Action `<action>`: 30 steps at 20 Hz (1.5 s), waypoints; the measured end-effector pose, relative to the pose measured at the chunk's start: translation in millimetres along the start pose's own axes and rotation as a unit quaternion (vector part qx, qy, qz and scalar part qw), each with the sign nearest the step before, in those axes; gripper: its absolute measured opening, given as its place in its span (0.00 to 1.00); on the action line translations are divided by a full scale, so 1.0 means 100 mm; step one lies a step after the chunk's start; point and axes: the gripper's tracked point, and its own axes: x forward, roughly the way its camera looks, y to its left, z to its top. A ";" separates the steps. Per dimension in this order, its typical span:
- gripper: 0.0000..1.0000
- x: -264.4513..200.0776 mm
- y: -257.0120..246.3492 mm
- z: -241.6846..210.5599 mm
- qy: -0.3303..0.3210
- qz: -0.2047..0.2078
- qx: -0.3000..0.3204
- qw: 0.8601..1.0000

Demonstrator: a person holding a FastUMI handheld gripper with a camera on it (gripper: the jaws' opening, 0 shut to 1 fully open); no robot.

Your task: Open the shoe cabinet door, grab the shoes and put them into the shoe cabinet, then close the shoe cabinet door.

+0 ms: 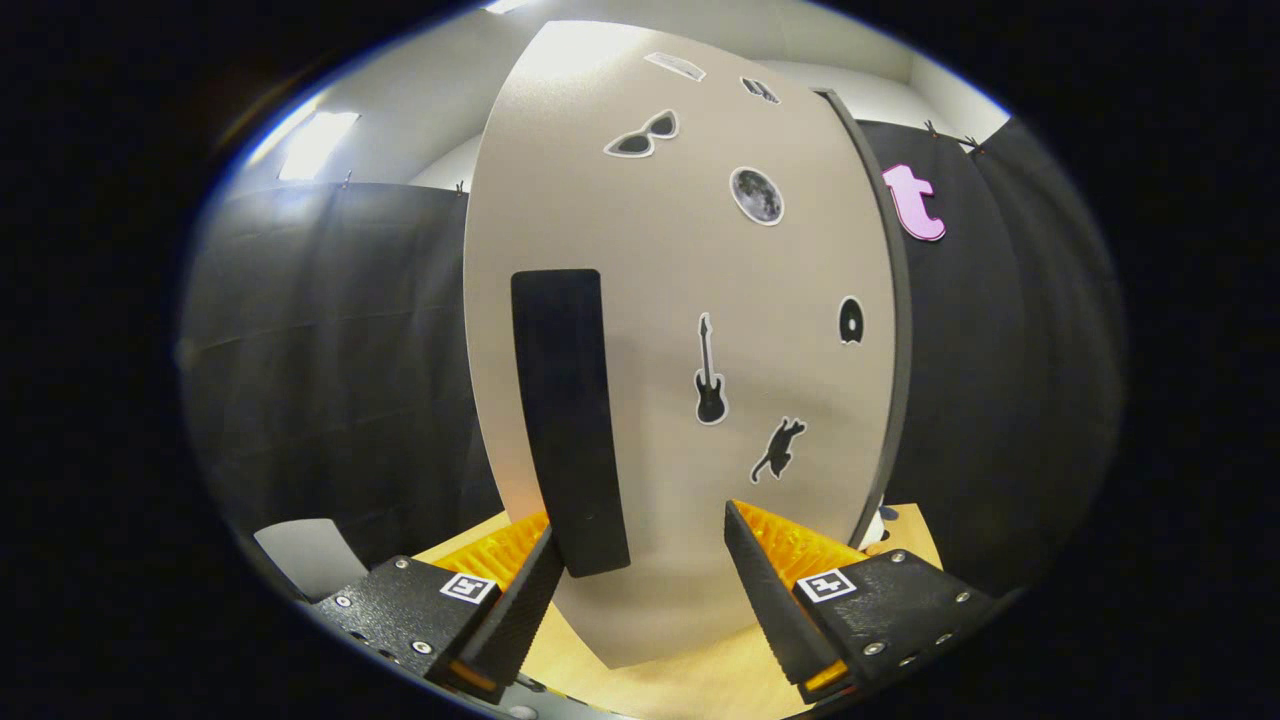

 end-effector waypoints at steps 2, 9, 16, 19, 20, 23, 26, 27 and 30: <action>0.94 0.19 0.10 0.03 0.004 0.002 0.000 1.000; 0.94 0.80 0.39 0.12 -0.007 -0.036 -0.022 0.999; 0.96 1.29 0.37 0.11 -0.031 -0.070 0.024 0.997; 0.96 1.43 0.32 0.13 -0.038 -0.102 0.021 0.994; 0.96 1.47 0.30 0.12 -0.038 -0.112 0.018 0.993; 0.96 1.50 0.29 0.13 -0.043 -0.141 0.018 0.989; 0.96 1.55 0.27 0.12 -0.051 -0.160 0.019 0.986; 0.96 1.57 0.27 0.12 -0.053 -0.165 0.019 0.985; 0.97 1.58 0.27 0.12 -0.057 -0.175 0.014 0.983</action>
